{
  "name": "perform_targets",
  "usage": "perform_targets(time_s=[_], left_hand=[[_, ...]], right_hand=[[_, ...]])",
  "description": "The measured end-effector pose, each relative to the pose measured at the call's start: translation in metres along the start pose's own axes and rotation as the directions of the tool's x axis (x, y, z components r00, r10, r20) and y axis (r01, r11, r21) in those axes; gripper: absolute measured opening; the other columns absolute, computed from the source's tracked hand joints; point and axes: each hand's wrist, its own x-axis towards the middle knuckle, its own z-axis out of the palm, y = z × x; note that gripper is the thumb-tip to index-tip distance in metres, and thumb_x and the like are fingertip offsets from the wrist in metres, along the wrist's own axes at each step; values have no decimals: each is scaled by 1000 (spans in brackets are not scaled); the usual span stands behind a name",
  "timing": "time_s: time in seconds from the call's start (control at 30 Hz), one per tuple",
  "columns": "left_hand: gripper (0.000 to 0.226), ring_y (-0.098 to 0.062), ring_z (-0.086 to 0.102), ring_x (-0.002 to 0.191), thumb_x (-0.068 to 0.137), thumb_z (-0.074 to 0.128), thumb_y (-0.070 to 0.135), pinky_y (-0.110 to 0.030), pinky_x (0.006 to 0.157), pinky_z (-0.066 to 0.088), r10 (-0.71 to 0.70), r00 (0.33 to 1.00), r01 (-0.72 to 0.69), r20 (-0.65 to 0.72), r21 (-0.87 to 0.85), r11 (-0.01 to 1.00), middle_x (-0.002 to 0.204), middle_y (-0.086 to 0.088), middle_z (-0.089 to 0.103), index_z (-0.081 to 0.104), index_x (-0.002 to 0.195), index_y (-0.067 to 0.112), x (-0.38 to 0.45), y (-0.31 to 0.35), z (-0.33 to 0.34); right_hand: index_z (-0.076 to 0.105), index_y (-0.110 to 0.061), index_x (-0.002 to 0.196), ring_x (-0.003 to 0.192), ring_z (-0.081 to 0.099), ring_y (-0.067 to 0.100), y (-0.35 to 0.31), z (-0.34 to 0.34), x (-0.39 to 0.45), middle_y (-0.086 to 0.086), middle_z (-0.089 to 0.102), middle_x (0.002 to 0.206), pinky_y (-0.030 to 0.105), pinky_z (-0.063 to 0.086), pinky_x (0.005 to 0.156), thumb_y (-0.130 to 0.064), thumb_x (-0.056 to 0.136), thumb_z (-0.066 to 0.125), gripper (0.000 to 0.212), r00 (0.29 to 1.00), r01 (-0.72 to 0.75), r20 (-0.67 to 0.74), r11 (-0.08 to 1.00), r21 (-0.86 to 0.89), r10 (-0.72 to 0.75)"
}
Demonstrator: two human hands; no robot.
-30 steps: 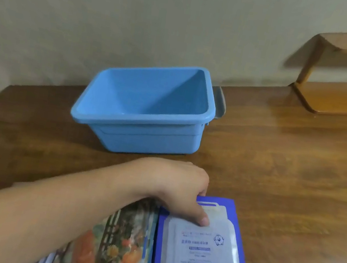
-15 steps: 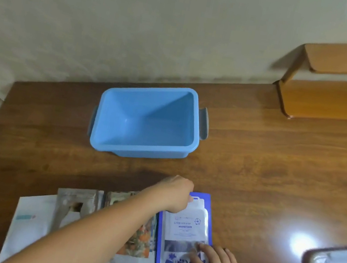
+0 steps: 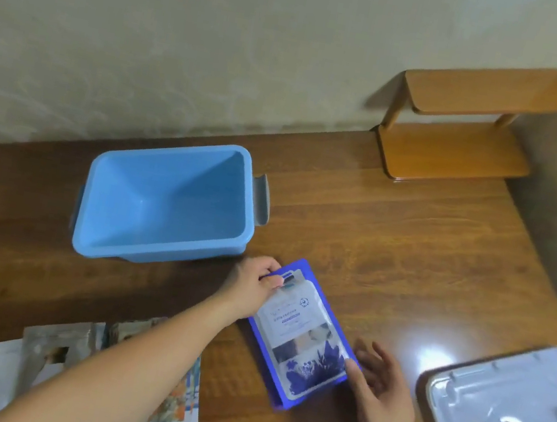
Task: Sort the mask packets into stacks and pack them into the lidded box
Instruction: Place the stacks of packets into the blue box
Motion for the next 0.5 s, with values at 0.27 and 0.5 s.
perform_targets(time_s=[0.27,0.5], left_hand=[[18,-6,54,59,99,54,8,-21,60,47,-79,992,33,-97,-406,913,67,4,66,66,86,13,-4,9,4],[17,-9,62,72,101,49,7,-27,67,48,-90,994,36,-64,-577,816,76,4,71,62,90,8,-13,12,11]], right_hand=[[44,-16,139,112,59,13,-25,3,16,4,59,129,37,46,100,-23,81,76,67,988,-78,-128,991,107,92],[50,-14,131,92,72,11,-35,26,41,-5,74,104,46,55,90,-54,63,81,85,985,-170,19,985,7,170]])
